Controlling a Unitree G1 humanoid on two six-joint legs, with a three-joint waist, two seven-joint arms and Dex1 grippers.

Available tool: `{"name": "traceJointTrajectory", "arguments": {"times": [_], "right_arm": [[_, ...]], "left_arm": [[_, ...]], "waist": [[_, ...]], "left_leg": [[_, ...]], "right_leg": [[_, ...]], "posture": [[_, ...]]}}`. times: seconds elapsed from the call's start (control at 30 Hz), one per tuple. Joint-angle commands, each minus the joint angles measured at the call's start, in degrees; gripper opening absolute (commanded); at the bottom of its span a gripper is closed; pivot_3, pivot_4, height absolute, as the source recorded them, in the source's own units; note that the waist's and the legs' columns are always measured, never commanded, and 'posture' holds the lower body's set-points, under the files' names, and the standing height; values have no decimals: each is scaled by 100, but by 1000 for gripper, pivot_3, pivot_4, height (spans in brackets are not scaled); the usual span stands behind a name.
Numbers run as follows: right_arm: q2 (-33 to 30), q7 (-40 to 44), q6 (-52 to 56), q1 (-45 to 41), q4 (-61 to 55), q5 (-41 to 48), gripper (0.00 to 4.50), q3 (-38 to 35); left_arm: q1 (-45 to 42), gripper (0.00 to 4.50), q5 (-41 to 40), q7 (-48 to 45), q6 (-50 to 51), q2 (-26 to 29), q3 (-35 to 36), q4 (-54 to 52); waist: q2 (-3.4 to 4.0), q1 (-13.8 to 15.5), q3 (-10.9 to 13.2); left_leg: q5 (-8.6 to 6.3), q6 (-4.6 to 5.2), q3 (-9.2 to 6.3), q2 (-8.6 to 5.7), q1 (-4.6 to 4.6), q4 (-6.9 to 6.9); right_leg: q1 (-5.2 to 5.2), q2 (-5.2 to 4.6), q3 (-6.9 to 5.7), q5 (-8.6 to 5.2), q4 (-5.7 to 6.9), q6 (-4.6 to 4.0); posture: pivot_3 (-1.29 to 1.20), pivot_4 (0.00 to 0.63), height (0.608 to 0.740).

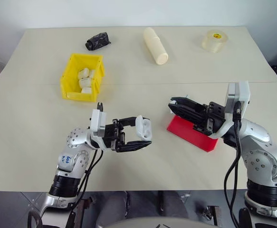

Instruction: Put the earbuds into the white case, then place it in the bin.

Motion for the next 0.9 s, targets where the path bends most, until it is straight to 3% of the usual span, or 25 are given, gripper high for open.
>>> {"name": "traceJointTrajectory", "arguments": {"times": [0.03, 0.43, 0.9], "right_arm": [[512, -220, -638, -7, -406, 292, 909, 37], [1102, 31, -2452, 519, -348, -1138, 909, 1372], [1053, 313, -3456, 595, 435, -1482, 909, 1640]], "left_arm": [[-149, 2798, -306, -132, 245, 54, 74, -128], [-460, 2798, -665, -112, 948, -20, 129, -161], [-568, 2798, -791, -181, 1268, 49, 193, -271]], "waist": [[1, -12, 0], [3, -28, -1], [3, -131, -1]], "left_leg": [[2, -3, 0, 0, 3, -4], [3, -4, 1, -6, 5, -9], [5, -8, 0, -4, 9, -13]], "right_leg": [[0, 1, 0, 0, 2, 0], [-6, 2, 7, -1, 11, -2], [-6, 4, 9, -2, 15, -4]], "posture": [[0, 150, 740], [0, 150, 740], [0, 150, 740]]}}
